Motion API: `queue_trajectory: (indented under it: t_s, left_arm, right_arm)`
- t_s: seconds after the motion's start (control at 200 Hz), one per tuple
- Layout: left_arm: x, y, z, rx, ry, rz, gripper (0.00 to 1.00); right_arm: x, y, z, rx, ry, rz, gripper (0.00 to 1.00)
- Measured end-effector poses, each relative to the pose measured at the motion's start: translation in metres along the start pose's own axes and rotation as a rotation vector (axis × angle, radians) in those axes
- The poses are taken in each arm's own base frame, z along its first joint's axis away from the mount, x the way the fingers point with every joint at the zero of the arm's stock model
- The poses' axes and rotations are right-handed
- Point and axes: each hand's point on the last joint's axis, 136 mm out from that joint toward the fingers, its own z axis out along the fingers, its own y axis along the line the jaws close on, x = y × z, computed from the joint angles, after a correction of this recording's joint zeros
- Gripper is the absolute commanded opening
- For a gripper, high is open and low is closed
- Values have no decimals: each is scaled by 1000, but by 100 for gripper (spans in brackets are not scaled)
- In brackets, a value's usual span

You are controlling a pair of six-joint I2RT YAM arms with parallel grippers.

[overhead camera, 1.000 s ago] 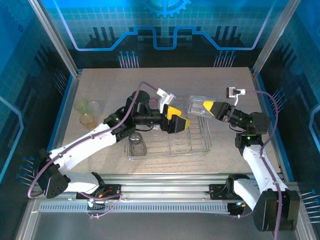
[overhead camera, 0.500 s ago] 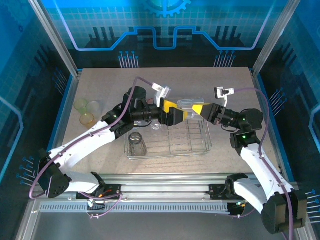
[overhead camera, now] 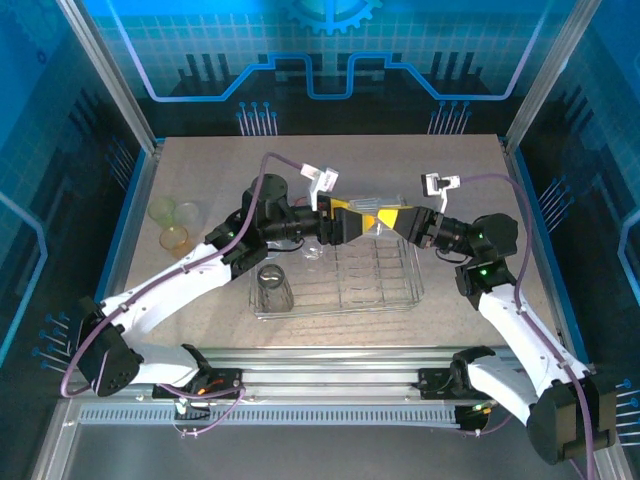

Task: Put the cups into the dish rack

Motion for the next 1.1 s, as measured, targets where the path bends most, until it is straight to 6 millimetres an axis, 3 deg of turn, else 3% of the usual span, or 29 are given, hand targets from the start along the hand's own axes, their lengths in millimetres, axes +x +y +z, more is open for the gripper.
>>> queue_trajectory:
  t_s: [0.075, 0.165, 0.31, 0.395, 0.545, 0.755, 1.101]
  left_arm:
    - [0, 0, 0, 11, -3, 2, 55]
    - [0, 0, 0, 13, -8, -2, 41]
    - [2, 3, 0, 6, -3, -23, 35]
    - [5, 7, 0, -11, 2, -34, 33]
    - [7, 14, -1, -49, -4, -44, 29]
    - [14, 29, -30, -196, -45, -66, 25]
    - [24, 57, -74, -544, 41, -88, 18]
  right_arm:
    - [0, 0, 0, 2, -1, 3, 0]
    - [0, -1, 0, 5, -1, 8, 22]
    - [-1, -1, 3, 19, 6, -11, 49]
    - [-1, -3, 3, 46, 12, -24, 58]
    - [3, -10, 0, 131, 32, -31, 61]
    - [0, -20, -14, 351, 39, -87, 62]
    - [21, -79, -78, 846, 57, -107, 60]
